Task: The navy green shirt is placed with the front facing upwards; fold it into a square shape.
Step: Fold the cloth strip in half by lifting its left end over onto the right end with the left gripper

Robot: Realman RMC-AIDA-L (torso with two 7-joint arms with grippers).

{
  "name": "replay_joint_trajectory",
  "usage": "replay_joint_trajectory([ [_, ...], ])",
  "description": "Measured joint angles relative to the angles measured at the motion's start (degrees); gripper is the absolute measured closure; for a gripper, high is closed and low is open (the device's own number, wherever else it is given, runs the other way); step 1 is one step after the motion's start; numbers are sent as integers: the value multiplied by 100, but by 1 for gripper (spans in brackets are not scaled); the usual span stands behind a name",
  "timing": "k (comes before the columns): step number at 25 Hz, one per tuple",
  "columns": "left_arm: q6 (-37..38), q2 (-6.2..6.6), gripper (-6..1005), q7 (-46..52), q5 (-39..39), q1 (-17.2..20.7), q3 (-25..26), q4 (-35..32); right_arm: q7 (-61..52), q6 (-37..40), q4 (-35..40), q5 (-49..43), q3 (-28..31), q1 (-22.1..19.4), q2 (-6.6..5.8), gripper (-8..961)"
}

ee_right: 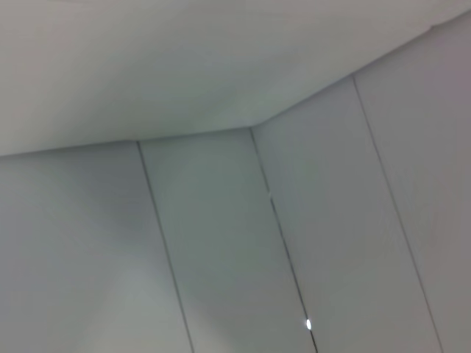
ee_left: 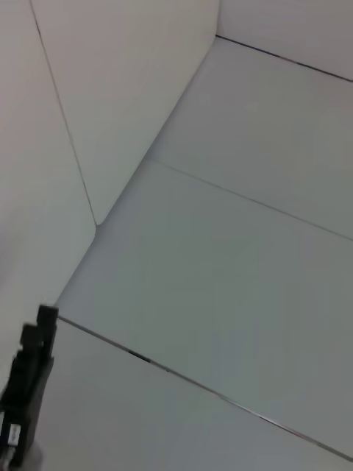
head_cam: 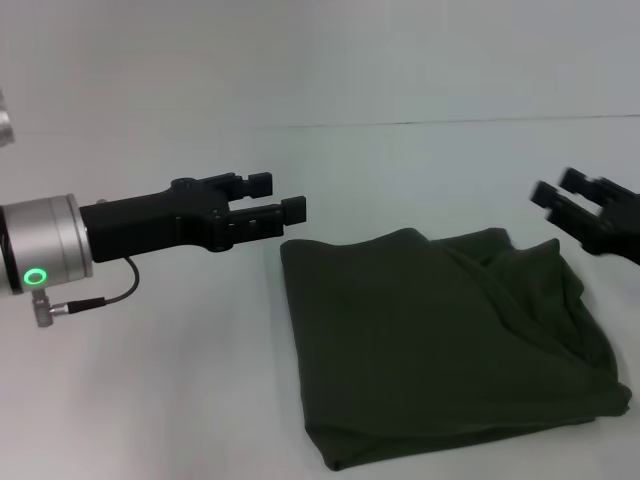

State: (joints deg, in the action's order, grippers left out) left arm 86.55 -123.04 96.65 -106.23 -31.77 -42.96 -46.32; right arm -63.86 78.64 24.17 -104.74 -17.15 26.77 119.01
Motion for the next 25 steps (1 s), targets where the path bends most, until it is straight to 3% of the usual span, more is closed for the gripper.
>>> replay_joint_trajectory([
  [5,-6,-14,237,-2,3,-19,23,9,-191,-867,5,-8,-796,366,36,396],
  [12,-56,-28,238,-4,7,-43,30,28,-707,-1511,19,-11,-1799,421,8,400],
  [25,-181,-67,242,1,7,-69,14,45,-1055,-1720,96,-12,-2349,405,28,473],
])
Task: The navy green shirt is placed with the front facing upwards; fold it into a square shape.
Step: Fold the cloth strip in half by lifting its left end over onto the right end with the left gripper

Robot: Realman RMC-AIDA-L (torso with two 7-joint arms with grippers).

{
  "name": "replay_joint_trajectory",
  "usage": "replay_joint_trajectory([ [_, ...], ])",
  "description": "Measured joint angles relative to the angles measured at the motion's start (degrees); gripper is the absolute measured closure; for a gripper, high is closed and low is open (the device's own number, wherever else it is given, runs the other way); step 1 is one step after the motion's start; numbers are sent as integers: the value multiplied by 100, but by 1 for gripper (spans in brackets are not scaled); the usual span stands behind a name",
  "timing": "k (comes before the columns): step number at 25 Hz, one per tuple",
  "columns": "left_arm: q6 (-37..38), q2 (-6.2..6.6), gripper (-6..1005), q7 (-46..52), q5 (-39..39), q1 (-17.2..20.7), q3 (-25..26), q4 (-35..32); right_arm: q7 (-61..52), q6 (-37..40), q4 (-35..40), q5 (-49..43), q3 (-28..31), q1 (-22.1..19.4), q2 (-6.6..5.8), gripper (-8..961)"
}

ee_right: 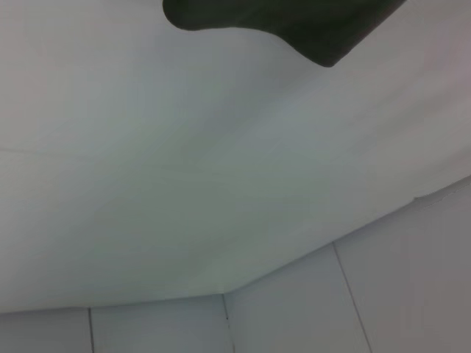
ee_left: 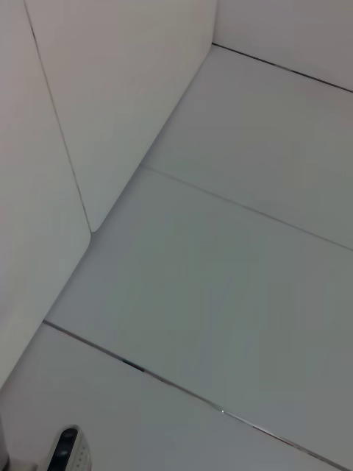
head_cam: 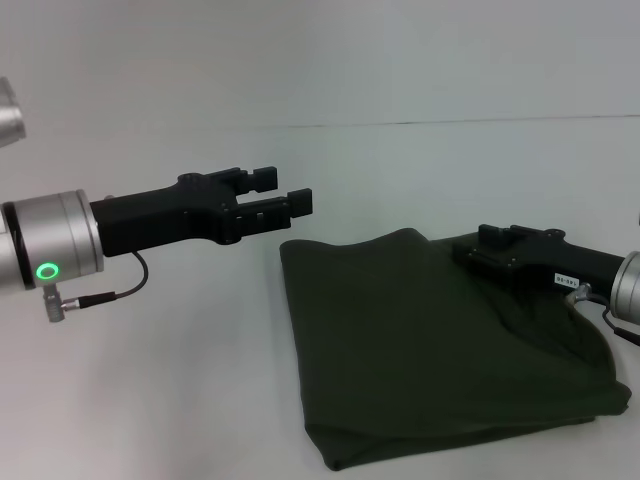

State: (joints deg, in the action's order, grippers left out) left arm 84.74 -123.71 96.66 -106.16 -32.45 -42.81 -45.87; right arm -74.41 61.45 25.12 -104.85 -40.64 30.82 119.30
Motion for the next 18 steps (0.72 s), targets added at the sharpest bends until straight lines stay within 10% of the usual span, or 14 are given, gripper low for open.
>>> replay_joint_trajectory([
  [18,-109,-13,242,2,-1,-39,-25,9,-119,-166,-8,-408,-102,124,26,638],
])
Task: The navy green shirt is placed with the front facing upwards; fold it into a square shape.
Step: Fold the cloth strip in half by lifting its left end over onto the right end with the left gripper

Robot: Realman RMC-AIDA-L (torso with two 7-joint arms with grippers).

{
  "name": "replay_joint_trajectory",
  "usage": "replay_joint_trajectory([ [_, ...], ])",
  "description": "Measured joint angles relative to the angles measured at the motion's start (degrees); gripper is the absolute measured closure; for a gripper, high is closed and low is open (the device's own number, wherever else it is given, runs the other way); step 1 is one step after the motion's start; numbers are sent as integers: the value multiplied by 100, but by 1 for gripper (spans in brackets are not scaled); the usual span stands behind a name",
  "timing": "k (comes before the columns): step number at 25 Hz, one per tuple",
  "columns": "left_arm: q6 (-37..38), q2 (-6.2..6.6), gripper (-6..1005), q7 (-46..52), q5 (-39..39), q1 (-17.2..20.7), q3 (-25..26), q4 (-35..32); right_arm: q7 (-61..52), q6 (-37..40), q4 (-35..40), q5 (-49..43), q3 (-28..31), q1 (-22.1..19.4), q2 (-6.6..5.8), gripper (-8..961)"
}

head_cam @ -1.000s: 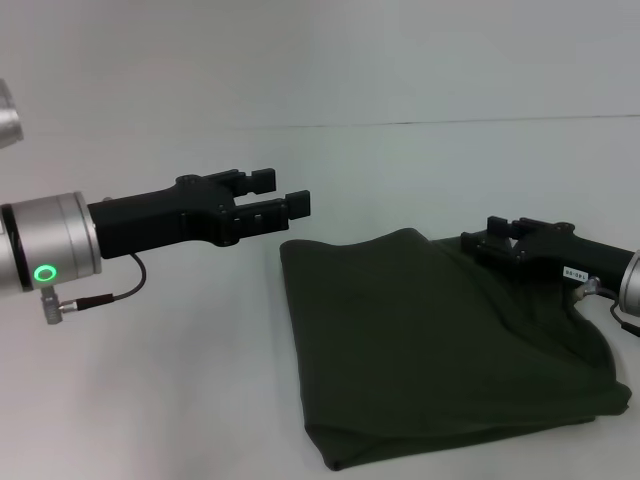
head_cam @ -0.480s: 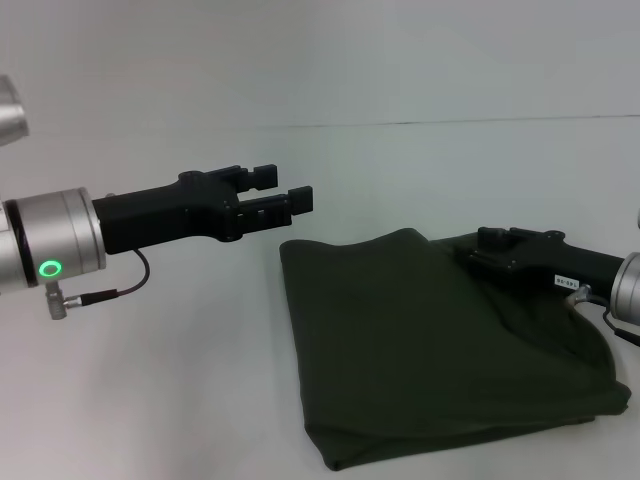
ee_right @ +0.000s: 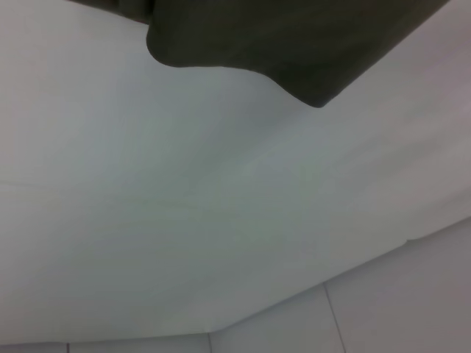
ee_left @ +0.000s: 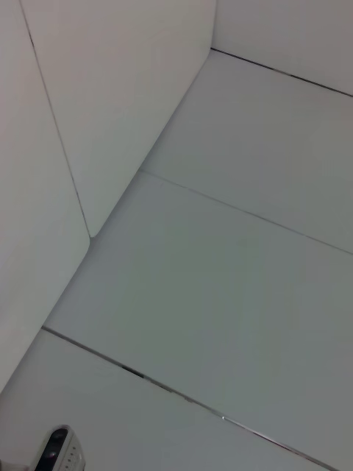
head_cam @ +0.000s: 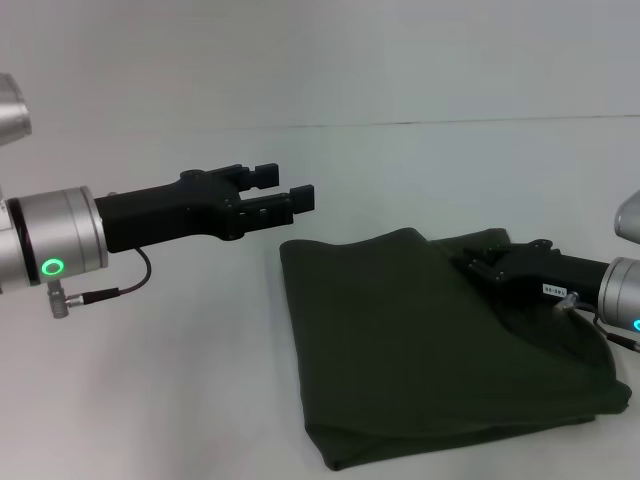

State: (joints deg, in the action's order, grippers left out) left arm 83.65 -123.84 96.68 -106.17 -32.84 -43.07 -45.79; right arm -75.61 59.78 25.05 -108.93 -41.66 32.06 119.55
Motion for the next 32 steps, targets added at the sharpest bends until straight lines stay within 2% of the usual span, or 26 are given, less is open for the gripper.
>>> replay_joint_trajectory([
  [3,-12,0,243,0,0,10,0,0,-1,50,4,18,22,-4,-1,686],
  [8,-15,0,243,0,0,24,4,0,-7,201,48,31,87,-40,-3,873],
  [16,-16,-6,243,-106,0,23,13,71,-85,679,349,170,462,-318,-3,943],
  [24,-24,-8,243,-228,0,11,20,157,-59,970,554,242,898,-627,-3,935],
  [32,-25,-19,242,-229,0,-28,0,167,49,909,608,242,1147,-718,-2,927],
])
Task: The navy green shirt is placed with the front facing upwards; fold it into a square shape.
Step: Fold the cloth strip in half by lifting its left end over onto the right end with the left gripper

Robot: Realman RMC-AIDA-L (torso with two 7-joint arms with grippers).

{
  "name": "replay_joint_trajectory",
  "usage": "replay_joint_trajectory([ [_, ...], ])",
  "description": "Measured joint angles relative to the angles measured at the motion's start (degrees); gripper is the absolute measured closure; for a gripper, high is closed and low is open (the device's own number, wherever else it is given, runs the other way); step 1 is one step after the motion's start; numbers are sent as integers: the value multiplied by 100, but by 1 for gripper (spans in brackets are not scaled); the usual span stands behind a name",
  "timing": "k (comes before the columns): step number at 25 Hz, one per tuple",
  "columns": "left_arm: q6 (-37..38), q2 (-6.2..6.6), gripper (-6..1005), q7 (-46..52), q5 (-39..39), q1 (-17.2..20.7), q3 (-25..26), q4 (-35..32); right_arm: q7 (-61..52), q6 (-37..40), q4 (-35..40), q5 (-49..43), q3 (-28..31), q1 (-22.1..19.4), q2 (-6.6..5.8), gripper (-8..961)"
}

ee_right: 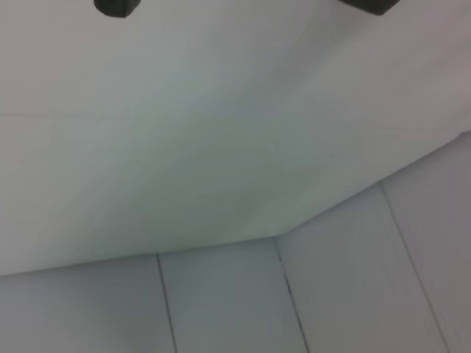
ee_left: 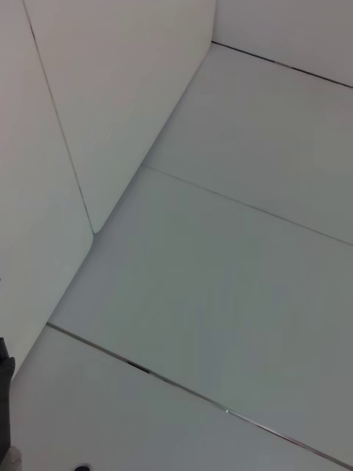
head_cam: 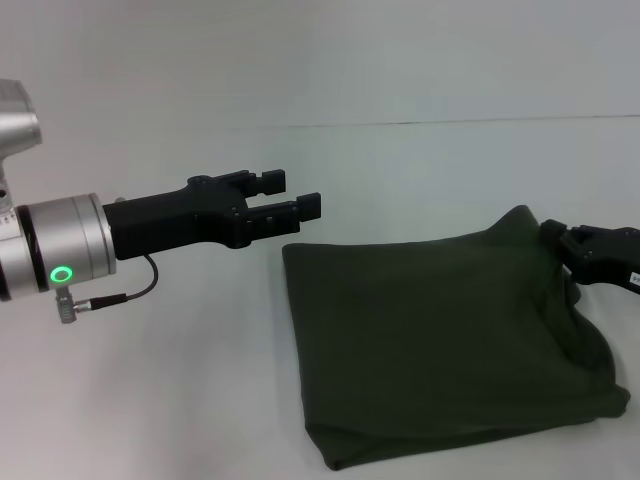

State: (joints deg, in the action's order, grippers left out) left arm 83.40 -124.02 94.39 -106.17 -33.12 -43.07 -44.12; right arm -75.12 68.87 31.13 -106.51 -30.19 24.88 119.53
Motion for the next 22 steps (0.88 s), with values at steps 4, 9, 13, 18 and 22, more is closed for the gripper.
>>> replay_joint_trajectory([
  [4,0,1,242,0,0,-2,5,2,78,-35,0,0,174,4,0,922],
  [9,1,1,243,0,0,-17,10,32,81,-243,-9,-12,190,51,5,917],
  [13,0,1,243,0,0,-20,26,47,99,-389,-50,-11,196,46,9,913],
  [18,1,1,243,0,1,-20,39,53,243,-282,1,64,385,-42,6,908],
  [22,1,2,243,0,5,-19,44,53,468,127,171,152,673,-251,-4,809],
])
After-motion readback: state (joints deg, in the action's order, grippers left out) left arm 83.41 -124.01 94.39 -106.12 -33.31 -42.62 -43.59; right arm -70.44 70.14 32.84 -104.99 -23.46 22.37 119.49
